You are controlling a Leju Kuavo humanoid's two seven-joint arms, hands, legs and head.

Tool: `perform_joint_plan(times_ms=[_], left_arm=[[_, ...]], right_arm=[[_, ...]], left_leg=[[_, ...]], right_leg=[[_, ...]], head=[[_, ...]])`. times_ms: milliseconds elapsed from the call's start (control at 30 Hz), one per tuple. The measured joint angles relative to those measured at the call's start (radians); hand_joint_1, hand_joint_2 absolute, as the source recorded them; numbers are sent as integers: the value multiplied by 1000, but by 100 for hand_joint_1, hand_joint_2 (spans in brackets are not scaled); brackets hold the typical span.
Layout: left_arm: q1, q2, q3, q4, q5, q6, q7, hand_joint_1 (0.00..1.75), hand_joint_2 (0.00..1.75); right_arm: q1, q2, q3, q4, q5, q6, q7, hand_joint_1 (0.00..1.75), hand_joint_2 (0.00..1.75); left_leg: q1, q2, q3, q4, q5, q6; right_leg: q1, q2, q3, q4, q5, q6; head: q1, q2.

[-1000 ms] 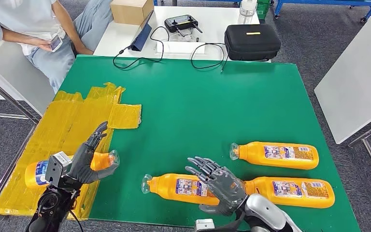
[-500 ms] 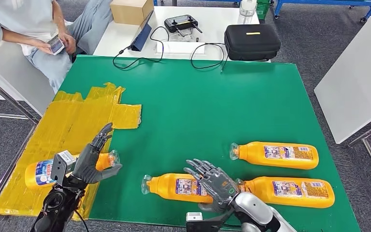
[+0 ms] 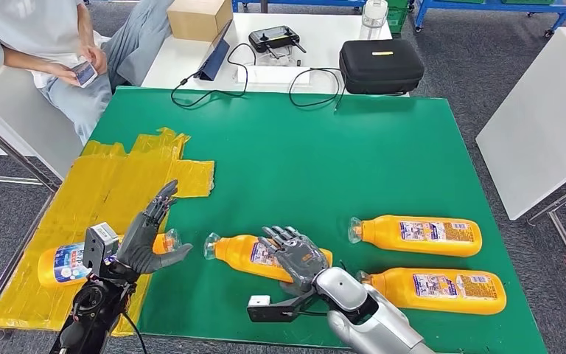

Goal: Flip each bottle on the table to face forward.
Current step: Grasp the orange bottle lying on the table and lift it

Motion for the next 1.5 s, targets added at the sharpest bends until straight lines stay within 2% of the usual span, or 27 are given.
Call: perform_joint_plan(times_ms=[33, 167, 200, 433, 567, 767, 967, 1200, 1367, 1500], left_arm=[[0, -1, 0, 0, 1, 0, 0, 0, 175], [0, -2, 0, 0, 2, 0, 0, 0, 175], [0, -2, 0, 0, 2, -1, 0, 0, 175], [-4, -3, 0, 0, 8, -6, 0, 0, 175], [-7, -3, 0, 0, 8, -6, 0, 0, 175], [-9, -3, 0, -3, 10, -10, -3, 0, 175], [14, -12, -3, -51, 15, -10, 38, 0, 175], [34, -20, -13, -102, 9, 3, 63, 0, 175], [52, -21, -44, -167, -11, 50, 117, 0, 175], [72, -21, -96, -256, 12, 78, 177, 0, 175]], right_arm=[[-9, 4, 5, 15, 1, 1, 2, 94, 175], [-30, 17, 16, 54, 1, 2, 3, 134, 175], [-34, 20, 17, 61, 1, 3, 4, 140, 175], [-63, 35, 32, 111, 0, 10, 10, 150, 175], [-71, 41, 35, 126, -2, 10, 13, 174, 175], [-75, 46, 35, 139, -17, -1, 20, 175, 175], [-20, 51, -6, 99, -24, -111, 57, 175, 175], [26, 52, -54, 39, -25, -144, 61, 175, 175], [119, 69, -139, -51, -44, -289, 43, 175, 175], [208, 101, -251, -168, -106, -394, -24, 175, 175]], left_leg=[[0, 0, 1, 0, 0, 0], [0, 1, 6, 0, 0, 0], [0, 2, 6, 0, 0, 0], [0, 6, 12, -1, -1, 0], [0, 6, 13, -1, -1, -1], [0, 7, 15, -1, -1, -1], [0, 5, 12, 0, 0, 0], [0, 4, 8, 0, 0, 1], [0, -1, 1, 0, 0, 1], [0, -1, -5, 0, 1, 1]], right_leg=[[0, 0, 1, 0, 0, 0], [0, 0, 4, 0, 0, 0], [0, 1, 5, 0, 0, 0], [0, 4, 5, -1, 1, -1], [0, 6, 5, 0, 1, -1], [0, 6, 5, -1, 1, -1], [0, 6, 10, 0, 1, 0], [0, 5, 8, -1, 1, 1], [0, 2, 3, -1, 1, 1], [0, 1, -2, -1, 1, 2]], head=[[0, 0], [0, 0], [0, 0], [0, 0], [0, 0], [0, 0], [0, 0], [0, 0], [0, 0], [0, 0]])
